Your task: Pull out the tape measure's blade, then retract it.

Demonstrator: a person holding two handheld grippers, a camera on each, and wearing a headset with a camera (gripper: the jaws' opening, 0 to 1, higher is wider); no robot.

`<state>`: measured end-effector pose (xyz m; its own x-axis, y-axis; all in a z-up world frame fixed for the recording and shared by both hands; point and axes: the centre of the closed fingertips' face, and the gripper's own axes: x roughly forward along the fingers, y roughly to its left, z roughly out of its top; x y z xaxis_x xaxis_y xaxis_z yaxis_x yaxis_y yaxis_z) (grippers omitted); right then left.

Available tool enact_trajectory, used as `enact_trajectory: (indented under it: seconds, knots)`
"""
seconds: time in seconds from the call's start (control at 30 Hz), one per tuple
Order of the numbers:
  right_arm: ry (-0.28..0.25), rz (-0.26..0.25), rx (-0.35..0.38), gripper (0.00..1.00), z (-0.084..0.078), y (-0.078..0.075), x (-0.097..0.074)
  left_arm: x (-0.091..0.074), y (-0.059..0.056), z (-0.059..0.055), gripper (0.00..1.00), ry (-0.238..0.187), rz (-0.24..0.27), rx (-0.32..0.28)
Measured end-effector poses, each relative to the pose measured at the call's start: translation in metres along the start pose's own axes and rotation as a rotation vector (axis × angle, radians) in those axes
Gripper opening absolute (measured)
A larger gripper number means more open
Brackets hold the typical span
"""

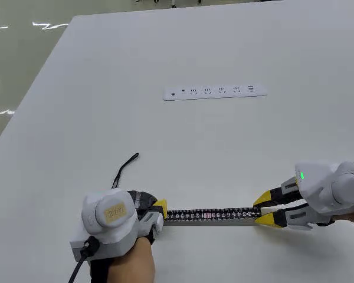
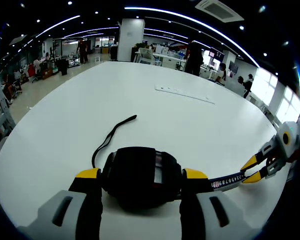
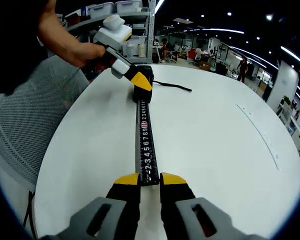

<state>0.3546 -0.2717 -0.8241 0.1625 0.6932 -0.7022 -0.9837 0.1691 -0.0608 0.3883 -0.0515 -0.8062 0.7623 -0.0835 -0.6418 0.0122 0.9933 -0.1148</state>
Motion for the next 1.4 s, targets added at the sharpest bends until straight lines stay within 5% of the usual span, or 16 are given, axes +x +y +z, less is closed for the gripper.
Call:
enact_trajectory:
  seconds: [1.4]
  knots:
    - [-0.009,0.014,0.026,0.14,0.019,0.004,0.018,0.001,0.002,0.0,0.58,0.011,-0.006,0.004]
